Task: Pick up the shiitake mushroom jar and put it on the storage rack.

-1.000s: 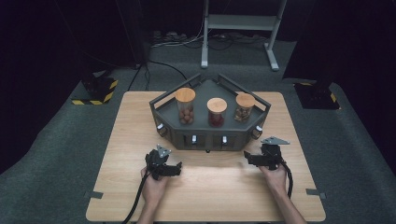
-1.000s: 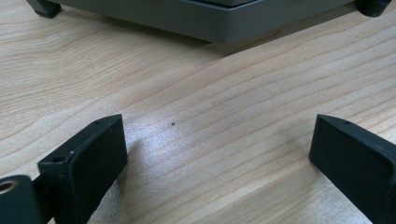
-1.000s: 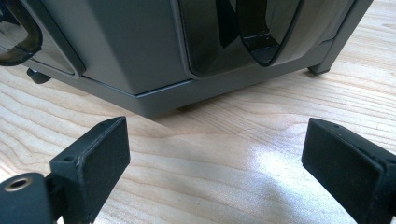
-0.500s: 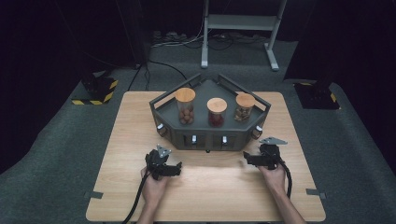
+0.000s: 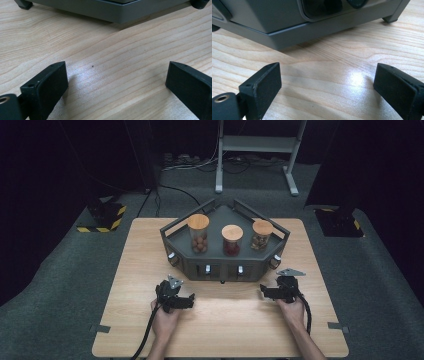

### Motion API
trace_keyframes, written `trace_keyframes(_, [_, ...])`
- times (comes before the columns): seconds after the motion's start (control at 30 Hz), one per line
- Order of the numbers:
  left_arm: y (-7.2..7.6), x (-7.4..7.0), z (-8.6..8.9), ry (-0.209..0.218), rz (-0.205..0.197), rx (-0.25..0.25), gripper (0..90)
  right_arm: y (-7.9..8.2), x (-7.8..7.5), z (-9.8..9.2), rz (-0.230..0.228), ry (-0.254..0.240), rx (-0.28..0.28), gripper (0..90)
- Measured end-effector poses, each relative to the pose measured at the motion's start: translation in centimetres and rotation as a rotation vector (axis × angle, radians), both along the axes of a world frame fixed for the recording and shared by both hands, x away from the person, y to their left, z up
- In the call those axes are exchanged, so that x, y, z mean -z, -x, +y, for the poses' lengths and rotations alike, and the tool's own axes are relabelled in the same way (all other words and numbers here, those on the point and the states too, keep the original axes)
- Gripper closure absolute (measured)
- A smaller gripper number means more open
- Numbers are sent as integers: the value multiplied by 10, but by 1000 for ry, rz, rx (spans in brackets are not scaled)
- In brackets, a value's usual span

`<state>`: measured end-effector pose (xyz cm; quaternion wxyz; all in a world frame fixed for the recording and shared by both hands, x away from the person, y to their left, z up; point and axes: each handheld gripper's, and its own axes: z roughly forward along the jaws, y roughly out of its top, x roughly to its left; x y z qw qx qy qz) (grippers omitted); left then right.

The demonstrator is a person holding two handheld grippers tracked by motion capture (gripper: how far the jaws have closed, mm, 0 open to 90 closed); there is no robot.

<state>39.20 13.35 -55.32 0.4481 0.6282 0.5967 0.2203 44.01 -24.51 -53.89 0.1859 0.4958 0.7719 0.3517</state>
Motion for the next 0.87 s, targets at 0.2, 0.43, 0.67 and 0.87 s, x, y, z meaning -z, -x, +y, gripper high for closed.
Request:
trace_keyframes(0.2, [0,0,0,0,0,0,40,0,1,2,-15,40,1,73])
trace_keyframes(0.43, [0,0,0,-1,1,1,40,-1,2,4,-15,72,-20,50])
trace_keyframes(0.67, [0,0,0,-1,1,1,40,-1,2,4,-15,72,-20,50])
trace_keyframes(0.87, [0,0,0,0,1,0,40,-1,2,4,-15,72,-21,50])
